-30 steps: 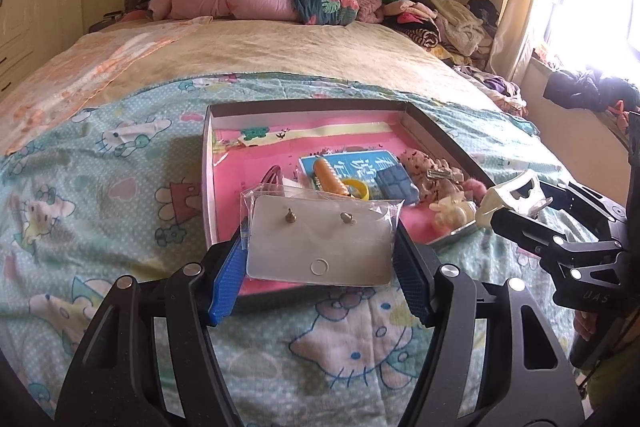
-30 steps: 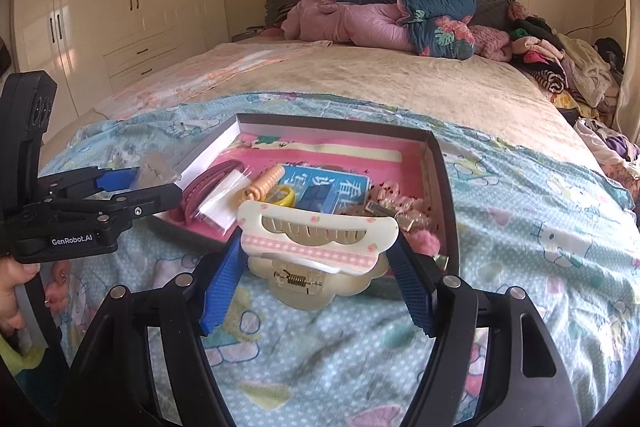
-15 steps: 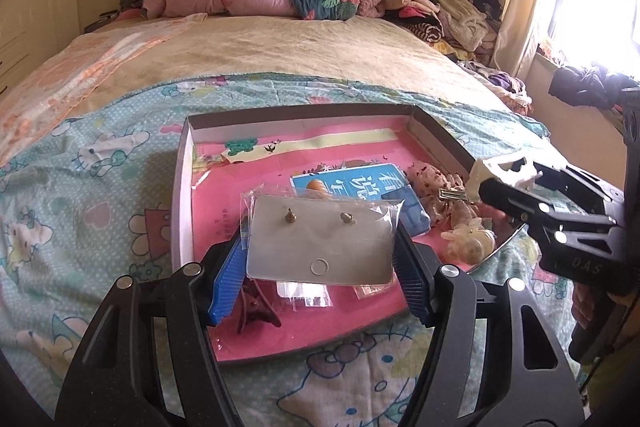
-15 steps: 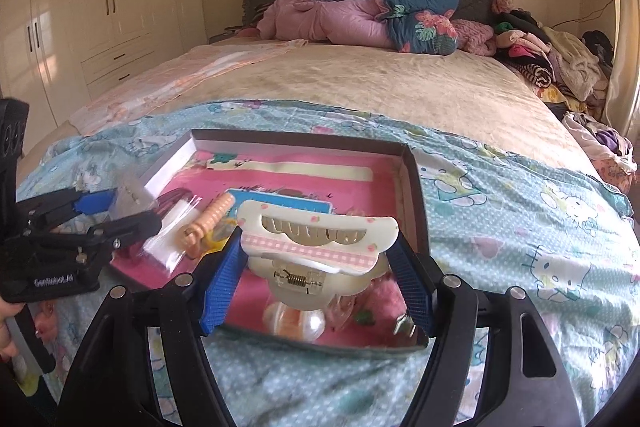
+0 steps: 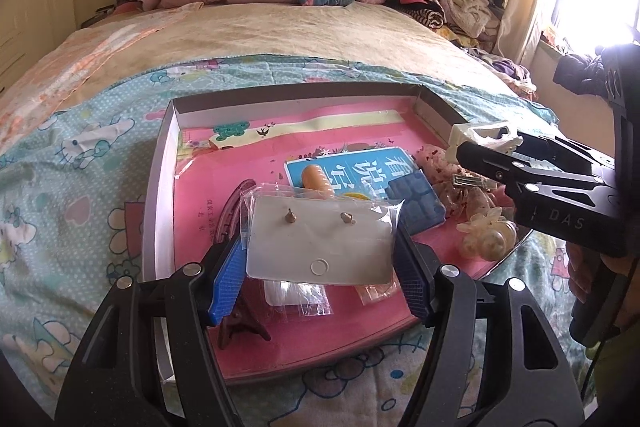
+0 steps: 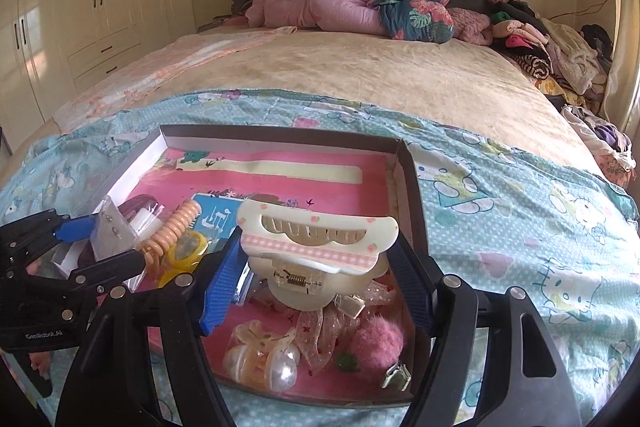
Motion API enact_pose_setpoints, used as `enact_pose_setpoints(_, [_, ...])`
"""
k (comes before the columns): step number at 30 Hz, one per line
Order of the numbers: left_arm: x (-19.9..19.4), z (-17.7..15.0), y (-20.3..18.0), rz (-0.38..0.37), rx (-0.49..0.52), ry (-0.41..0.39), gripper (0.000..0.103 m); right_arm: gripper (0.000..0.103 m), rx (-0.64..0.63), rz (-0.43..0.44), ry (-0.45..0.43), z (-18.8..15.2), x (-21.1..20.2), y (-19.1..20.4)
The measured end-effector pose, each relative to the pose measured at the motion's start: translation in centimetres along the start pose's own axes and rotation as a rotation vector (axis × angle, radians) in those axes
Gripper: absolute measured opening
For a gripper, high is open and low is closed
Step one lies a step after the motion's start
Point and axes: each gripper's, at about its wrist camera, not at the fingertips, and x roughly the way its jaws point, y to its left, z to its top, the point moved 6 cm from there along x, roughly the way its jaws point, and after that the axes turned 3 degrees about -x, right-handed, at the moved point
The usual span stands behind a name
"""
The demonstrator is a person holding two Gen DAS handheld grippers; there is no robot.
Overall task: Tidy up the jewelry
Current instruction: 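Carry the earring card into the box with the left tool while the right carries the claw clip there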
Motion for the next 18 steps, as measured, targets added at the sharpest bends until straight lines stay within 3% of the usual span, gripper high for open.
enact_pose_setpoints(18, [0.8,-0.7,0.7,0.014,-0.007,0.019,0.058,0.071,0.006,0.038,0.048,-2.7,0.8,1.1])
